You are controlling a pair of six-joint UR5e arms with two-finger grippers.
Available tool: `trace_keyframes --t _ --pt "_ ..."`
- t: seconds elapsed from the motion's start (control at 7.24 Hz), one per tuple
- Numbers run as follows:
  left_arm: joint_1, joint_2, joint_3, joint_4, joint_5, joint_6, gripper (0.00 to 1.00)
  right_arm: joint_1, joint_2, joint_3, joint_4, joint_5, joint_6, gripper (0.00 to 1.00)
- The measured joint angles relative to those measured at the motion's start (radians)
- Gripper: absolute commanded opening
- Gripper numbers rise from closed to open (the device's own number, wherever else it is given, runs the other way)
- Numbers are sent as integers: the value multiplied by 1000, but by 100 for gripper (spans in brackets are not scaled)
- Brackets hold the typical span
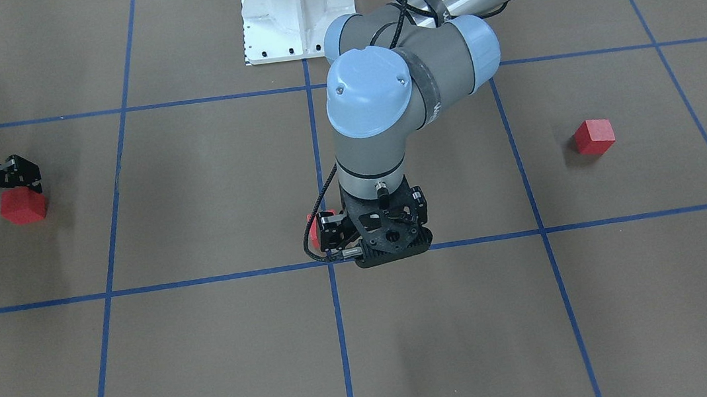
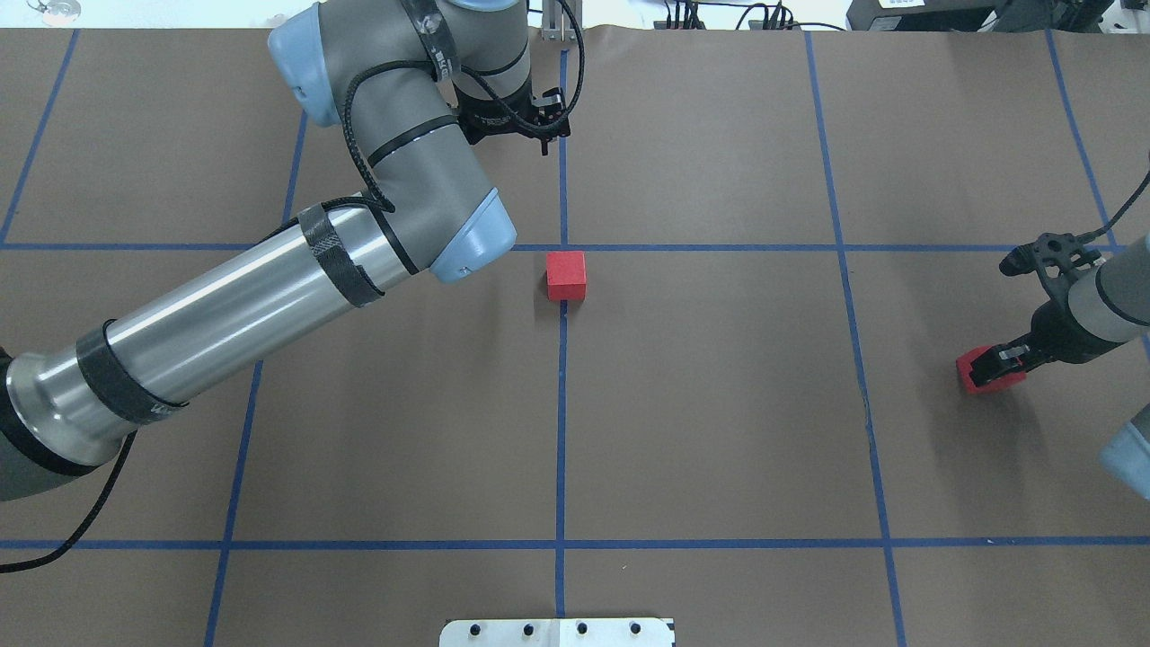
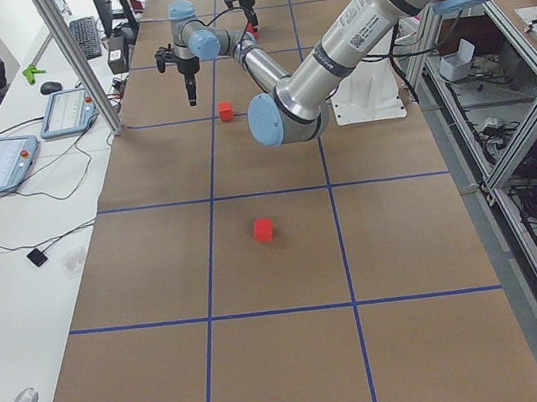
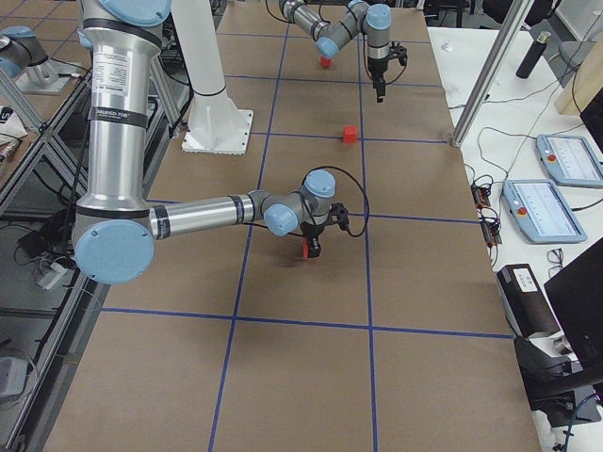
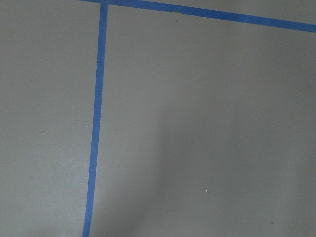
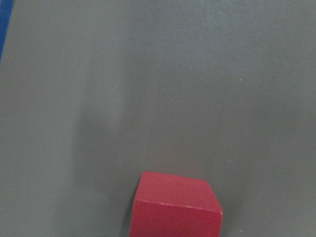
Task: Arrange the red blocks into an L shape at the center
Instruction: 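Grasp the red cube with the right gripper while the left arm withdraws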
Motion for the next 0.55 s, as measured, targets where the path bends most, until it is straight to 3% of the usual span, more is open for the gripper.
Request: trace_keyframes --t 0.28,0.55 --pt "-5 7 -21 14 -7 3 100 1 24 -13 -2 5 1 0" --pt "-25 113 -157 64 -34 69 100 17 47 15 -32 27 2 0"
